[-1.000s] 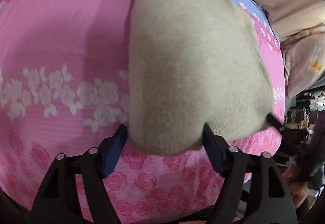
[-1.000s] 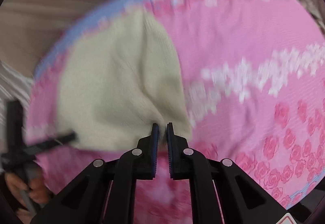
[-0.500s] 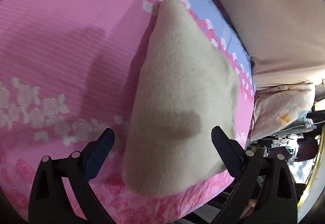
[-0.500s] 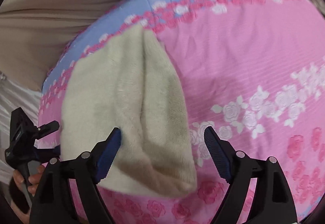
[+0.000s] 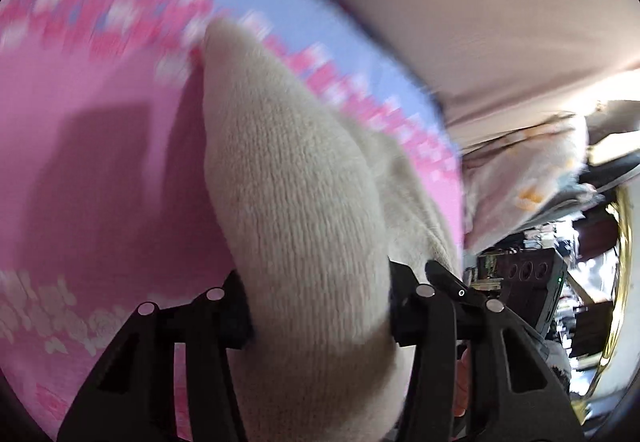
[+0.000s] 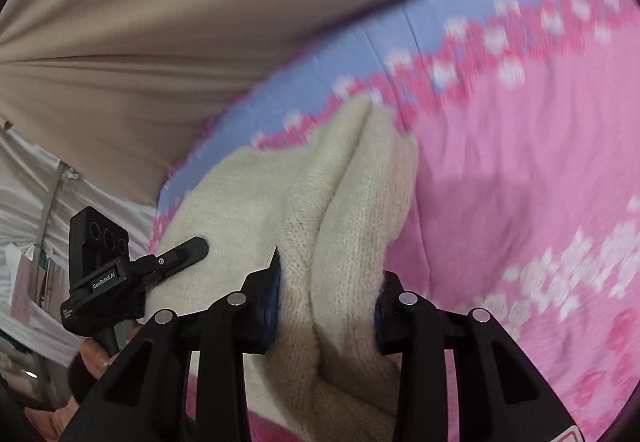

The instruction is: Fold small clothes

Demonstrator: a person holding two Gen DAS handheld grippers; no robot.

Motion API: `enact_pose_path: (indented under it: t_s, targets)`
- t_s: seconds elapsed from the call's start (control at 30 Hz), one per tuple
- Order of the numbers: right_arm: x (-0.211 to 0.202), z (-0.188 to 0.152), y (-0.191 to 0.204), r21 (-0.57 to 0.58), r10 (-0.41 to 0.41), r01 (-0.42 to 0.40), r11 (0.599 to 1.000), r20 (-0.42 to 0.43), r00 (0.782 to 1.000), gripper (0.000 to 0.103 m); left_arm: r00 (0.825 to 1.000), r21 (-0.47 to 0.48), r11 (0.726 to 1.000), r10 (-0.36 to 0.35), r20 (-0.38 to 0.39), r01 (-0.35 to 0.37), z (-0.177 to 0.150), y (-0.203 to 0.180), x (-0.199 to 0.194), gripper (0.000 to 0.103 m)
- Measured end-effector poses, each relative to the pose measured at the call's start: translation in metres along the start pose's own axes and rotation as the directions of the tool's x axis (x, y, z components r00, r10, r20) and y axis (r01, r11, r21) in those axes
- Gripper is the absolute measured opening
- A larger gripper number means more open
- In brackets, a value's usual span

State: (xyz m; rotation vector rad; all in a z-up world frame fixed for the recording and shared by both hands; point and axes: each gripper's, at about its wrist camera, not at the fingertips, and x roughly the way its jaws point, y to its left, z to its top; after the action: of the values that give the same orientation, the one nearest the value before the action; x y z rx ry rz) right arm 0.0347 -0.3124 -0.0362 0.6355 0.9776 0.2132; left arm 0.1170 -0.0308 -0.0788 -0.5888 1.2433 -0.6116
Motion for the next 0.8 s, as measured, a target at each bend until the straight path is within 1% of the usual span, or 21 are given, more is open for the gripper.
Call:
enact_pose_path:
  t_s: [0.07,0.13,0.2,0.23,0.27,0.3,0.33,0.37,0.4,0.43,0.47,0.5,0.53,0.57,0.6,0.63,0.67,0.7,0.73,0.77,0.8]
  targets:
    - [-0.029,0.016,0.013,-0.042,0.004,-0.001,0.999,0.078,0.997,0.033,0.999,0.05,0.998,-0.046,0.025,0.045,0.011,-0.026,-0.019,0.047]
    - [-0.054,0.025,0.021,-0.071,-0.005,0.014,0.997,0.132,0.991,0.033,0.997,0.099,0.993,-0.07,0.045,0.065,0.012,-0.046,-0.034,0.048]
    - [-0.066,0.027,0.015,-0.075,-0.023,0.035,0.997,0.148,0.989,0.033,0.995,0.121,0.989,-0.09,0.048,0.083,0.011,-0.064,-0.036,0.05]
    - [-0.067,0.024,0.006,-0.065,-0.042,0.052,0.997,0.148,0.988,0.033,0.995,0.123,0.989,-0.085,0.045,0.079,0.009,-0.067,-0.033,0.051]
    - [-0.067,0.021,-0.006,-0.05,-0.058,0.066,0.997,0.14,0.988,0.033,0.997,0.123,0.99,-0.073,0.038,0.067,0.006,-0.072,-0.022,0.052]
    - [-0.059,0.017,-0.02,-0.025,-0.079,0.082,0.996,0.119,0.99,0.033,0.998,0.123,0.991,-0.061,0.026,0.057,0.003,-0.069,-0.014,0.052]
    - [-0.045,0.011,-0.038,0.006,-0.108,0.108,0.994,0.086,0.99,0.033,0.999,0.112,0.993,-0.034,-0.003,0.034,-0.002,-0.06,0.0,0.053]
    - [-0.028,0.003,-0.056,0.035,-0.134,0.132,0.991,0.046,0.99,0.033,0.999,0.097,0.995,-0.01,-0.031,0.013,-0.008,-0.05,0.014,0.053]
    - [-0.007,-0.007,-0.078,0.081,-0.154,0.155,0.985,-0.02,0.988,0.033,0.998,0.077,0.997,0.015,-0.061,-0.011,-0.01,-0.042,0.033,0.053]
    - [0.009,-0.02,-0.093,0.107,-0.174,0.181,0.978,-0.07,0.982,0.034,0.993,0.049,0.997,0.061,-0.102,-0.056,-0.017,-0.027,0.056,0.054]
    - [0.022,-0.03,-0.106,0.127,-0.189,0.201,0.971,-0.101,0.977,0.039,0.986,0.027,0.995,0.102,-0.134,-0.099,-0.023,-0.015,0.072,0.056]
    - [0.023,-0.037,-0.116,0.166,-0.145,0.154,0.974,-0.067,0.987,0.043,0.978,0.001,0.99,0.138,-0.156,-0.14,-0.028,-0.002,0.085,0.064]
    - [0.021,-0.04,-0.121,0.204,-0.116,0.123,0.971,-0.045,0.992,0.052,0.982,-0.033,0.99,0.129,-0.141,-0.134,-0.034,0.011,0.091,0.073]
    - [0.02,-0.041,-0.127,0.238,-0.113,0.12,0.964,-0.044,0.993,0.064,0.987,-0.063,0.992,0.103,-0.122,-0.111,-0.036,0.018,0.09,0.077]
    - [0.021,-0.042,-0.131,0.264,-0.11,0.12,0.957,-0.05,0.993,0.065,0.988,-0.092,0.99,0.093,-0.12,-0.104,-0.037,0.022,0.09,0.083]
    - [0.024,-0.043,-0.133,0.279,-0.09,0.103,0.955,-0.058,0.994,0.061,0.99,-0.123,0.988,0.08,-0.119,-0.095,-0.037,0.026,0.089,0.083]
    - [0.026,-0.043,-0.135,0.289,-0.059,0.076,0.954,-0.066,0.996,0.044,0.99,-0.13,0.987,0.077,-0.121,-0.093,-0.036,0.025,0.089,0.081]
    - [0.026,-0.041,-0.134,0.304,-0.026,0.044,0.952,-0.064,0.998,0.04,0.99,-0.123,0.99,0.054,-0.133,-0.071,-0.034,0.022,0.09,0.066]
    - [0.023,-0.037,-0.131,0.31,-0.027,0.043,0.95,-0.057,0.998,0.034,0.989,-0.115,0.991,0.055,-0.138,-0.071,-0.031,0.018,0.087,0.056]
    - [0.018,-0.033,-0.124,0.298,-0.029,0.041,0.954,-0.043,0.999,0.032,0.99,-0.104,0.993,0.042,-0.137,-0.057,-0.028,0.011,0.082,0.052]
    - [0.007,-0.027,-0.108,0.261,-0.021,0.022,0.965,-0.007,1.0,0.031,0.992,-0.091,0.995,0.029,-0.127,-0.04,-0.023,0.003,0.073,0.048]
